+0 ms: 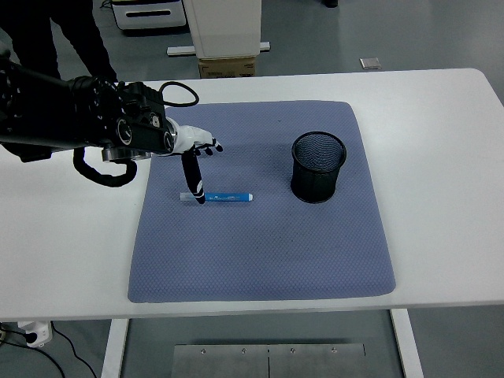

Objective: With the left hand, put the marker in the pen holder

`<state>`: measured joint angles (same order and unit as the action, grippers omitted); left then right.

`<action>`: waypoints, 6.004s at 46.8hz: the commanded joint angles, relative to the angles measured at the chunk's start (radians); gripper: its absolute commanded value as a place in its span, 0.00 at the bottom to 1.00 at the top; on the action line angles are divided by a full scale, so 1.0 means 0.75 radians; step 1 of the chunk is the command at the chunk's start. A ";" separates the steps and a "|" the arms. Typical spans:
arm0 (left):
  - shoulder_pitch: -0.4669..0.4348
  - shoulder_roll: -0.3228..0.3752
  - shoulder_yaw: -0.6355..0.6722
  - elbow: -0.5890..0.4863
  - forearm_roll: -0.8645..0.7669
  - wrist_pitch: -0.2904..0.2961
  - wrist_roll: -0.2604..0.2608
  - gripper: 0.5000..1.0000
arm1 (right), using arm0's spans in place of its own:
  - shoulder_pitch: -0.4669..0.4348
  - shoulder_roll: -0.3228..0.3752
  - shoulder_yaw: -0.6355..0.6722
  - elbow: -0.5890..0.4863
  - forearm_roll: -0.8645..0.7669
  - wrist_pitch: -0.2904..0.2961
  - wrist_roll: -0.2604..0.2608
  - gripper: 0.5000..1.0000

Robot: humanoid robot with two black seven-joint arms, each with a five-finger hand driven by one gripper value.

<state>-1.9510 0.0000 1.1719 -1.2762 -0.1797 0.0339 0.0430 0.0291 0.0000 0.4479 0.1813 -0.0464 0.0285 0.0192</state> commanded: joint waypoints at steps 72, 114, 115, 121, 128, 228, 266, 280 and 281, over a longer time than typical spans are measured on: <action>0.143 0.000 0.121 0.110 -0.008 0.065 -0.012 1.00 | 0.000 0.000 0.000 0.000 0.001 0.001 -0.001 1.00; 0.127 0.000 0.002 0.067 -0.014 0.076 -0.006 0.95 | 0.000 0.000 -0.002 0.000 0.001 -0.001 0.001 1.00; 0.129 0.000 0.002 0.067 -0.014 0.075 -0.006 0.94 | 0.000 0.000 0.000 0.000 0.001 -0.001 0.001 1.00; 0.133 0.000 0.002 0.067 -0.012 0.075 -0.006 0.77 | 0.000 0.000 0.000 0.000 0.001 -0.001 0.001 1.00; 0.135 0.000 0.002 0.065 -0.012 0.073 -0.006 0.62 | 0.000 0.000 0.000 0.000 0.001 -0.001 0.001 1.00; 0.137 0.000 0.035 0.041 0.090 0.139 -0.002 0.46 | 0.000 0.000 0.000 0.000 0.001 -0.001 0.001 1.00; 0.139 0.000 0.025 0.020 0.117 0.127 -0.004 0.58 | 0.000 0.000 0.000 0.000 0.001 -0.001 0.001 1.00; 0.141 0.000 0.027 0.018 0.152 0.131 -0.004 0.38 | 0.000 0.000 0.000 0.000 0.001 -0.001 0.001 1.00; 0.141 0.000 0.027 0.018 0.154 0.131 -0.004 0.37 | 0.000 0.000 0.000 0.000 0.001 -0.001 0.001 1.00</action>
<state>-1.8454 0.0000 1.1914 -1.2614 -0.0673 0.1322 0.0398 0.0291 0.0000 0.4479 0.1818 -0.0462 0.0286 0.0190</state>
